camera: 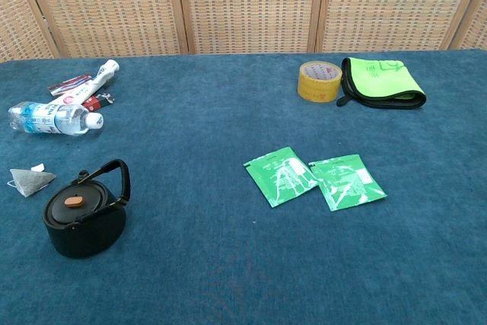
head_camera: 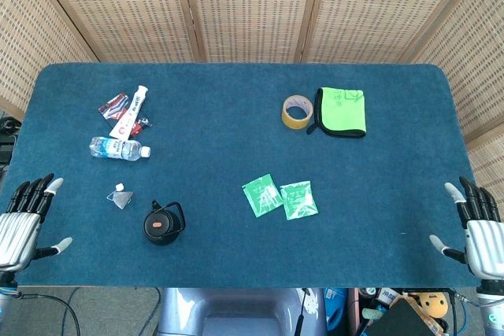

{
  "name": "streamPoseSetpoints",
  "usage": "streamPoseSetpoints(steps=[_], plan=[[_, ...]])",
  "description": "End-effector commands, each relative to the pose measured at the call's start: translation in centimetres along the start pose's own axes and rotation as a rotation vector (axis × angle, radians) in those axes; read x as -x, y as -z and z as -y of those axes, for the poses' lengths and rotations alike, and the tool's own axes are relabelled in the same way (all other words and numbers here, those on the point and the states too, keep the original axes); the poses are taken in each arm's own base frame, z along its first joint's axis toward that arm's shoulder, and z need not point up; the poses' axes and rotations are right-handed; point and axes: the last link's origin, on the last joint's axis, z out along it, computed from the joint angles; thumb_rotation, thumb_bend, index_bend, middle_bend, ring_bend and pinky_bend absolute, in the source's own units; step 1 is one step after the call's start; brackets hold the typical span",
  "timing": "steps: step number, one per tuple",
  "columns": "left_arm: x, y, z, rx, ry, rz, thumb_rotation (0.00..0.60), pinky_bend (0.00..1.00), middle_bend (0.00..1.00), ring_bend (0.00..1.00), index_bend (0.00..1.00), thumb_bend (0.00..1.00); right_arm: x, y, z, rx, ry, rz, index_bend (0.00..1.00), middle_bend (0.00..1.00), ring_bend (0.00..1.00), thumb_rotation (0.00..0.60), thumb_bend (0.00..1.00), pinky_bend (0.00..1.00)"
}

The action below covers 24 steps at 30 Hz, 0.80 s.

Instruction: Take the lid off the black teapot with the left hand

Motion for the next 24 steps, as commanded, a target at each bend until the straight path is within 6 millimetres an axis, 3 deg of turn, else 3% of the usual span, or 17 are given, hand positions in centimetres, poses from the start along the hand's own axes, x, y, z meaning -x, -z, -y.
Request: streamPoseSetpoints(steps=[1, 10, 12, 14, 17, 24], plan=[[0.1, 0.0, 0.0, 0.001, 0.0, 0.006, 0.6, 0.0, 0.0, 0.0, 0.0, 0.09, 0.0, 0.0, 0.0, 0.0, 0.0, -0.001, 0.0, 0.0, 0.0, 0.6, 0.0, 0.0], [1.5, -0.5, -1.2, 0.042, 0.043, 0.078, 0.6, 0.0, 0.0, 0.0, 0.0, 0.09, 0.0, 0.1, 0.1, 0.001, -0.004, 0.002, 0.0, 0.0, 0.0, 0.6, 0.0, 0.0], [2.0, -1.3, -2.1, 0.062, 0.068, 0.108, 0.6, 0.0, 0.0, 0.0, 0.06, 0.09, 0.1, 0.0, 0.0, 0.004, -0.002, 0.005, 0.0, 0.0, 0.0, 0.6, 0.0, 0.0], [2.4, -2.0, -2.9, 0.072, 0.097, 0.135, 0.6, 0.0, 0.0, 0.0, 0.2, 0.09, 0.1, 0.0, 0.0, 0.008, -0.003, 0.008, 0.0, 0.0, 0.0, 0.6, 0.0, 0.0], [2.9, -3.2, -4.1, 0.091, 0.116, 0.157, 0.6, 0.0, 0.0, 0.0, 0.33, 0.09, 0.2, -0.1, -0.1, 0.011, -0.004, 0.01, 0.0, 0.0, 0.0, 0.6, 0.0, 0.0], [4.4, -5.3, -7.3, 0.12, 0.129, 0.219, 0.6, 0.0, 0.0, 0.0, 0.45, 0.16, 0.2, -0.2, -0.3, 0.017, -0.006, 0.014, 0.0, 0.0, 0.0, 0.6, 0.0, 0.0]])
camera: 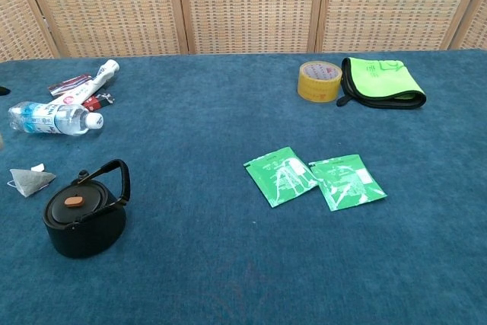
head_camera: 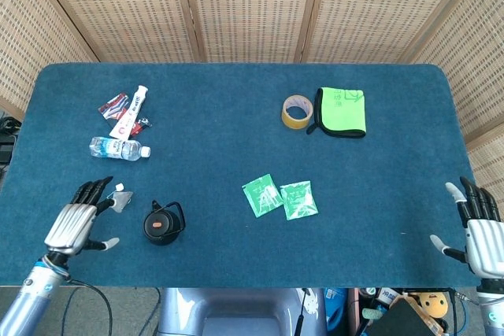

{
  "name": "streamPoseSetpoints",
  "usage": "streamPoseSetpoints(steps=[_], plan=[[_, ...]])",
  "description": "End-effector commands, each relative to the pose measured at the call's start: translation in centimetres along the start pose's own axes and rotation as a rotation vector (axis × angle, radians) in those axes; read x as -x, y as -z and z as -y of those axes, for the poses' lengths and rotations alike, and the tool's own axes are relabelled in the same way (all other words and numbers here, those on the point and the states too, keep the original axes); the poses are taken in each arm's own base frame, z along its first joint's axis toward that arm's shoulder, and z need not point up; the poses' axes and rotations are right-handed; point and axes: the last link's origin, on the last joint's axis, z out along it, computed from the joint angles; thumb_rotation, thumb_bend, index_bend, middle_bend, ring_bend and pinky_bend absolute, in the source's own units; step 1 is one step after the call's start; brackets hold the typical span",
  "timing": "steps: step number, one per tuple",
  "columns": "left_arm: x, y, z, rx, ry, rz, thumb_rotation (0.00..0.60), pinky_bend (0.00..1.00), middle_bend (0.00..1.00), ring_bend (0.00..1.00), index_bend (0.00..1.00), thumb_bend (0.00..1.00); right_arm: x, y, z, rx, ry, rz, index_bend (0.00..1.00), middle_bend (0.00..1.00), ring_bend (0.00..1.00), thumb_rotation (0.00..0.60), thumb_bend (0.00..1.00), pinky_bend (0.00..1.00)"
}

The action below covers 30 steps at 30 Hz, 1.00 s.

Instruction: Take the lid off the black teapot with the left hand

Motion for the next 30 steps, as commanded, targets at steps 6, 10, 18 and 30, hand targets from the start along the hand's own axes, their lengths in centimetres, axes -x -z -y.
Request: streamPoseSetpoints(steps=[6, 10, 18, 30], plan=[[1.7, -2.2, -2.7, 0.005, 0.009, 0.057, 0.6, 0.0, 0.0, 0.0, 0.46, 0.26, -0.1, 0.0, -0.2, 0.003, -0.005, 0.002, 0.0, 0.0, 0.0, 0.6, 0.0, 0.0], [2.4, -2.8, -3.3, -0.002, -0.006, 0.081, 0.6, 0.0, 0.0, 0.0, 0.47, 0.3, -0.1, 0.0, -0.2, 0.003, -0.007, 0.004, 0.0, 0.0, 0.0, 0.6, 0.0, 0.0], [3.3, -3.5, -4.4, 0.0, -0.014, 0.111, 0.6, 0.0, 0.0, 0.0, 0.48, 0.34, -0.1, -0.1, -0.3, 0.007, -0.012, 0.005, 0.0, 0.0, 0.0, 0.6, 0.0, 0.0], [4.5, -4.5, -5.0, -0.01, -0.013, 0.141, 0.6, 0.0, 0.0, 0.0, 0.49, 0.34, -0.1, -0.2, -0.4, 0.009, -0.015, 0.011, 0.0, 0.0, 0.0, 0.6, 0.0, 0.0]])
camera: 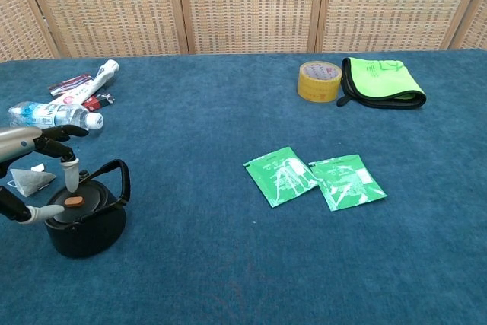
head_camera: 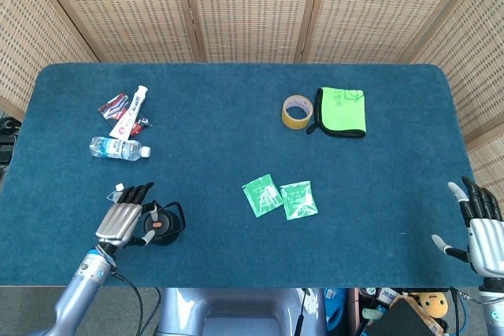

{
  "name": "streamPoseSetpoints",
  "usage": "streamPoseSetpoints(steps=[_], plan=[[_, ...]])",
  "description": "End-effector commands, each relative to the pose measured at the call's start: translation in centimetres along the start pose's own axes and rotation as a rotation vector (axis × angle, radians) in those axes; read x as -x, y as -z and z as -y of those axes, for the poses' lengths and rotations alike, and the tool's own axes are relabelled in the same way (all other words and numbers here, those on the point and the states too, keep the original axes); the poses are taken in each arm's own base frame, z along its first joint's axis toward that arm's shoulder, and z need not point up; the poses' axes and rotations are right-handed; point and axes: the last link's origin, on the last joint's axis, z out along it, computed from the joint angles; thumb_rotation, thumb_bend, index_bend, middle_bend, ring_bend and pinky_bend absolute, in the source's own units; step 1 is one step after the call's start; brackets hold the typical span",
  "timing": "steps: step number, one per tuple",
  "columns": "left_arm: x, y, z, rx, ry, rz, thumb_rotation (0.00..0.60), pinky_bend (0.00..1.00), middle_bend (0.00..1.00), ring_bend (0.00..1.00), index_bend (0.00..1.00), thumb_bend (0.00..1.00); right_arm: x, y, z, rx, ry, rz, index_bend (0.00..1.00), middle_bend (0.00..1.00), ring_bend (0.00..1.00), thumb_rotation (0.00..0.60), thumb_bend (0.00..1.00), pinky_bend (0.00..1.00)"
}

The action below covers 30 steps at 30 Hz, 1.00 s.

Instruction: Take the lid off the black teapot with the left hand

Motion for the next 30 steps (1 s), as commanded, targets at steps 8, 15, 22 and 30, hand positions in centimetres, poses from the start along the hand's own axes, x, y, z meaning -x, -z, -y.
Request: streamPoseSetpoints(steps=[8, 15, 22, 30], plan=[[0.3, -0.51, -0.19, -0.003, 0.003, 0.011, 0.6, 0.0, 0.0, 0.0, 0.49, 0.34, 0.02, -0.04, -0.07, 0.002, -0.002, 0.003, 0.0, 0.0, 0.0, 0.6, 0.0, 0.0], [0.43, -0.69, -0.23, -0.007, 0.001, 0.016, 0.6, 0.0, 0.0, 0.0, 0.5, 0.36, 0.02, -0.05, -0.06, 0.002, -0.002, 0.003, 0.0, 0.0, 0.0, 0.6, 0.0, 0.0], [0.69, -0.88, -0.18, -0.014, -0.001, 0.023, 0.6, 0.0, 0.0, 0.0, 0.55, 0.37, -0.01, -0.06, -0.11, 0.004, -0.003, 0.002, 0.0, 0.0, 0.0, 0.6, 0.0, 0.0], [0.69, -0.99, -0.3, -0.018, 0.0, 0.018, 0.6, 0.0, 0.0, 0.0, 0.59, 0.37, -0.03, -0.06, -0.15, 0.004, -0.005, 0.0, 0.0, 0.0, 0.0, 0.6, 0.0, 0.0]])
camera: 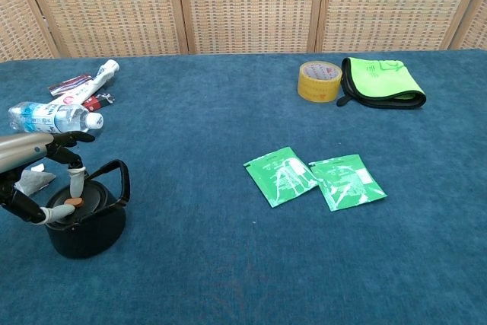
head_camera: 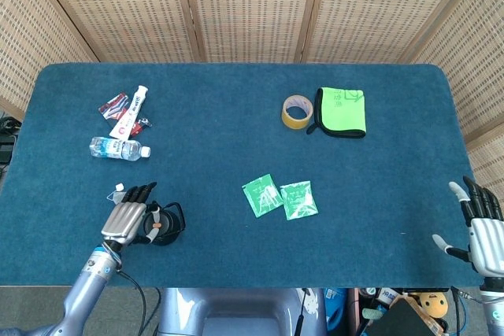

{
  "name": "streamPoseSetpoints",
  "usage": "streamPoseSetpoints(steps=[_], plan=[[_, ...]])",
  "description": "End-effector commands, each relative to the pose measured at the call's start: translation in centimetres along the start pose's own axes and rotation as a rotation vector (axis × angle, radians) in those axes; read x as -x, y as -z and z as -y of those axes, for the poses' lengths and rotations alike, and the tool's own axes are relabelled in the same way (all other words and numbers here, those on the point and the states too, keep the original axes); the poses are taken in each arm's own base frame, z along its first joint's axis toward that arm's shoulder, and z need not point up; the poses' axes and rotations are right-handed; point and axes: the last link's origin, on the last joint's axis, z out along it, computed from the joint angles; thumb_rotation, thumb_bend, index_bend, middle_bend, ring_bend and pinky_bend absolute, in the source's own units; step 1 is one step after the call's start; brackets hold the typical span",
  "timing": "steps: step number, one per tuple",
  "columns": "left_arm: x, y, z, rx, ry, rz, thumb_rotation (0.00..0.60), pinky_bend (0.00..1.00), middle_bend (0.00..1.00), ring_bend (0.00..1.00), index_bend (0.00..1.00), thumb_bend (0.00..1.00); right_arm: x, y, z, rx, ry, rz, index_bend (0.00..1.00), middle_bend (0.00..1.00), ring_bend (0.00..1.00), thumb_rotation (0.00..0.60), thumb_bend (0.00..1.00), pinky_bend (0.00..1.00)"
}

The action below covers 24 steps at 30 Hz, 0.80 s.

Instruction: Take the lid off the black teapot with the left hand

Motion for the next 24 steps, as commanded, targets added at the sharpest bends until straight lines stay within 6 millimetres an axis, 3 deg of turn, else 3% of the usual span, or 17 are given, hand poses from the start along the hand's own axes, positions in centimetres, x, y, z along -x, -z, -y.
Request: streamPoseSetpoints(steps=[1, 8, 13, 18, 24], plan=[[-0.1, 0.0, 0.0, 0.001, 0.001, -0.003, 0.6, 0.0, 0.0, 0.0, 0.59, 0.38, 0.0, 0.0, 0.0, 0.0, 0.0, 0.0, 0.0, 0.0, 0.0, 0.6, 0.0, 0.0], [-1.0, 0.3, -0.1, 0.011, 0.03, -0.032, 0.6, 0.0, 0.0, 0.0, 0.59, 0.38, 0.0, 0.0, 0.0, 0.0, 0.001, 0.001, 0.0, 0.0, 0.0, 0.6, 0.0, 0.0], [-3.0, 1.0, 0.8, 0.0, 0.051, -0.083, 0.6, 0.0, 0.0, 0.0, 0.59, 0.38, 0.1, 0.0, 0.1, -0.002, 0.001, 0.002, 0.0, 0.0, 0.0, 0.6, 0.0, 0.0], [-3.4, 1.1, 2.9, -0.051, 0.06, -0.087, 0.6, 0.0, 0.0, 0.0, 0.59, 0.38, 0.0, 0.1, 0.1, -0.004, 0.001, 0.001, 0.0, 0.0, 0.0, 0.6, 0.0, 0.0], [-1.7, 0.6, 7.0, -0.121, 0.071, -0.03, 0.6, 0.0, 0.0, 0.0, 0.59, 0.38, 0.1, 0.1, 0.2, -0.007, 0.004, 0.004, 0.0, 0.0, 0.0, 0.6, 0.0, 0.0]])
